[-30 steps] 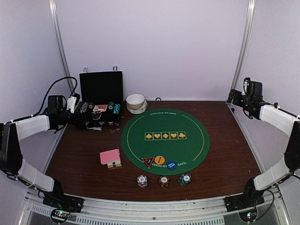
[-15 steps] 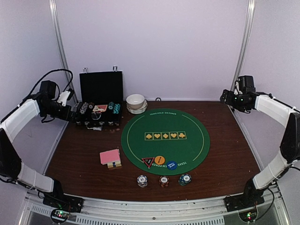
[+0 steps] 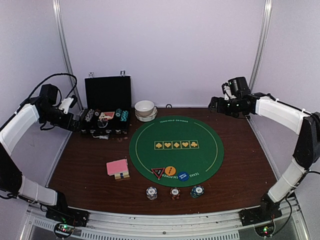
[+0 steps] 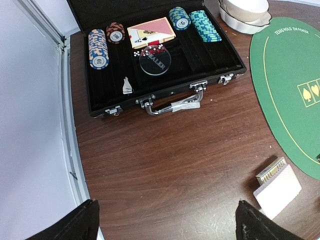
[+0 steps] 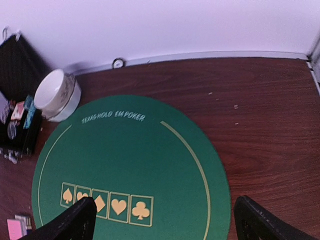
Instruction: Distribute texas hold em gaming equipment
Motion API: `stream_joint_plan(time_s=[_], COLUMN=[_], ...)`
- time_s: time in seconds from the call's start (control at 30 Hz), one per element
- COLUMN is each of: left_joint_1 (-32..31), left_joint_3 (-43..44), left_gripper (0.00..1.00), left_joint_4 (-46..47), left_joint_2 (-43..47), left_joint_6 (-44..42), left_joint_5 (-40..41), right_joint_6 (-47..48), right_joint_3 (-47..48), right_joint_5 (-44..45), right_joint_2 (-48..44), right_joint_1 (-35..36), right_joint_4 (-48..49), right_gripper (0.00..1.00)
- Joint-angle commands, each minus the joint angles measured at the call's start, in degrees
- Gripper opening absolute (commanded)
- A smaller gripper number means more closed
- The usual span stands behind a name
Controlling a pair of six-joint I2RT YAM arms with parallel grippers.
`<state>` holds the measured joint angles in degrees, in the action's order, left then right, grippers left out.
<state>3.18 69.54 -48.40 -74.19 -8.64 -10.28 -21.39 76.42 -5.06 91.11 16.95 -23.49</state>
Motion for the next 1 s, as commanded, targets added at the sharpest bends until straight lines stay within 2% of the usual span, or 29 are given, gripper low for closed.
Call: stream_joint_plan(time_s=[0.0, 0.17, 0.5, 0.77, 0.97], left_joint_1=[0.51, 0.51, 0.51, 0.42, 0.42], left_joint_3=[1.74, 1.58, 1.78, 2.27, 2.05], left_gripper=[0.98, 0.97, 0.98, 0.97, 0.98], left_joint_4=[-2.1, -3.75, -6.0, -6.36, -6.77], left_joint_2=[-1.57, -2.74, -3.35, -3.08, -2.17], left_joint_6=[-2.41, -3.89, -5.32, -4.79, -4.8], left_joint_5=[-0.45, -1.54, -4.54, -5.08, -5.27], right_joint_6=[3.95, 5.54, 6.77, 2.68, 1.61], right_joint_3=[3.57, 6.71, 5.69, 4.42, 5.84], right_joint_5=[6.95, 11.27, 8.22, 7.32, 7.39], right_joint_2=[2.84, 7.17, 12.78, 17.25, 20.48], right_joint_1=[9.05, 18.78, 35.53, 44.04, 47.88], right_joint_4=[-5.31, -8.85, -11.06, -11.99, -13.17], right_gripper=[0.99, 0.99, 0.99, 0.88, 0.79])
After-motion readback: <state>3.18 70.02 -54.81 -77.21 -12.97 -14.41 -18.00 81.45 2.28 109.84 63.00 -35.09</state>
